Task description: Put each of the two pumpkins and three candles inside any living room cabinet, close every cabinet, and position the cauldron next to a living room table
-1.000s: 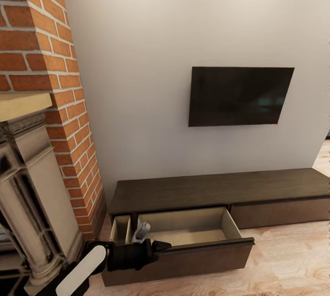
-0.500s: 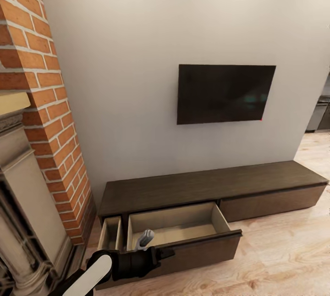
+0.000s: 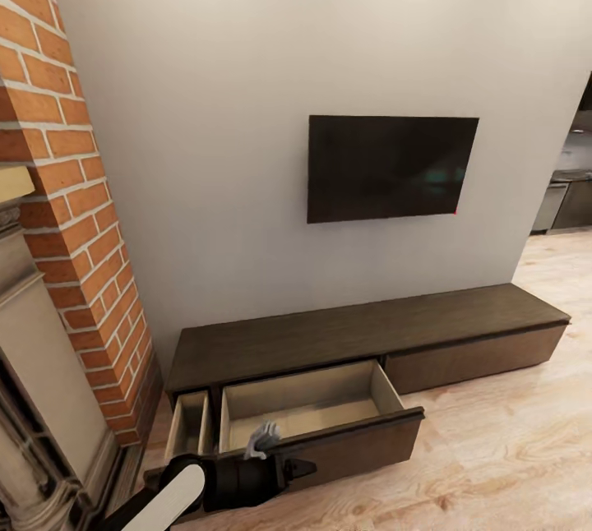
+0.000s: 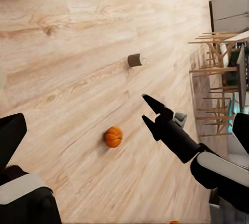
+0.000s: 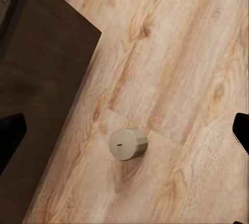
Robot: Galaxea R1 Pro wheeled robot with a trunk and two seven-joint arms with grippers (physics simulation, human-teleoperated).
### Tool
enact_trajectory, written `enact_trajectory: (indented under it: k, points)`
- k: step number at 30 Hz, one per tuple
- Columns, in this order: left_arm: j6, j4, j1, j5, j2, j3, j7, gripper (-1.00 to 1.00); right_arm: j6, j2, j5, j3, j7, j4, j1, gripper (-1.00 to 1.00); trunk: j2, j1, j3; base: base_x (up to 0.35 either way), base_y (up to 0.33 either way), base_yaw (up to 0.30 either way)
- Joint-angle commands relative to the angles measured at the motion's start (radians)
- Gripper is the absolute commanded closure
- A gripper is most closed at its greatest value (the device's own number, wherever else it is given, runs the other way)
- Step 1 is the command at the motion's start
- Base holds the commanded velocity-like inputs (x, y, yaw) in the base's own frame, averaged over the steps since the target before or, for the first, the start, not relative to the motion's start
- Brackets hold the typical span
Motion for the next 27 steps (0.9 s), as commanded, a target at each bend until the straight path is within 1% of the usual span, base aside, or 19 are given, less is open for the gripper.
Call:
enact_trajectory:
  k: [1, 6, 8, 9, 10, 11, 14, 15, 17, 19, 23, 25, 27]
  points:
    - [0.001, 0.000, -0.001, -0.008, 0.001, -0.003, -0.002, -1.00, -0.004, 0.000, -0.005, 0.002, 0.007, 0.004, -0.002, -1.00, -0.001, 0.000, -0.001, 0.000, 0.000, -0.266]
    - [-0.001, 0.001, 0.000, -0.024, 0.000, -0.008, 0.002, -1.00, -0.004, 0.000, -0.005, 0.002, 0.007, 0.004, -0.002, -1.00, -0.001, 0.000, -0.001, 0.000, 0.000, -0.278]
    - [-0.007, 0.002, 0.000, -0.034, -0.001, -0.009, 0.029, -1.00, -0.004, 0.000, -0.005, 0.002, 0.007, 0.004, -0.002, -1.00, -0.001, 0.000, -0.001, 0.000, 0.000, -0.284]
    - [-0.018, 0.003, 0.000, -0.044, -0.004, -0.010, 0.064, -1.00, -0.004, 0.000, -0.005, 0.002, 0.006, 0.004, -0.002, -1.00, -0.001, 0.000, -0.001, 0.000, 0.000, -0.285]
    - [-0.042, 0.003, 0.001, -0.055, -0.011, -0.012, 0.135, -1.00, -0.004, 0.000, -0.005, 0.002, 0.005, 0.004, -0.002, -1.00, -0.001, 0.000, -0.001, 0.000, 0.000, -0.285]
    - [-0.061, 0.003, 0.001, -0.060, -0.020, -0.016, 0.186, -1.00, -0.004, 0.000, -0.005, 0.002, 0.003, 0.004, -0.002, -1.00, -0.001, 0.000, -0.001, 0.000, 0.000, -0.285]
    - [-0.096, 0.003, 0.001, -0.068, -0.060, -0.032, 0.347, -1.00, -0.004, 0.000, -0.005, 0.002, -0.004, 0.004, -0.002, -1.00, -0.001, 0.000, -0.001, 0.000, 0.000, -0.286]
    - [-0.098, 0.003, 0.001, -0.069, -0.066, -0.033, 0.368, -1.00, -0.004, 0.000, -0.005, 0.002, -0.005, 0.004, -0.002, -1.00, -0.001, 0.000, -0.001, 0.000, 0.000, -0.286]
    - [-0.107, 0.003, 0.001, -0.072, -0.086, -0.036, 0.434, -1.00, -0.005, 0.000, -0.005, 0.002, -0.007, 0.004, -0.002, -1.00, -0.001, 0.000, -0.001, 0.000, 0.000, -0.285]
    - [-0.126, 0.006, 0.001, -0.076, -0.103, -0.038, 0.467, -1.00, -0.006, 0.000, -0.005, 0.002, -0.008, 0.004, -0.002, -1.00, -0.001, 0.000, -0.001, 0.000, 0.000, -0.285]
    - [-0.188, 0.040, 0.001, -0.099, -0.132, -0.042, 0.485, -1.00, -0.006, 0.000, -0.005, 0.002, -0.009, 0.004, -0.002, -1.00, -0.001, 0.000, -0.001, 0.000, 0.000, -0.285]
    - [-0.213, 0.086, 0.001, -0.129, -0.162, -0.053, 0.490, -1.00, -0.006, 0.000, -0.005, 0.002, -0.009, 0.004, -0.002, -1.00, -0.001, 0.000, -0.001, 0.000, 0.000, -0.285]
    - [-0.224, 0.144, 0.000, -0.169, -0.201, -0.058, 0.495, -1.00, -0.006, -0.001, -0.005, 0.002, -0.009, 0.004, -0.002, -1.00, -0.001, 0.000, -0.001, 0.000, 0.000, -0.285]
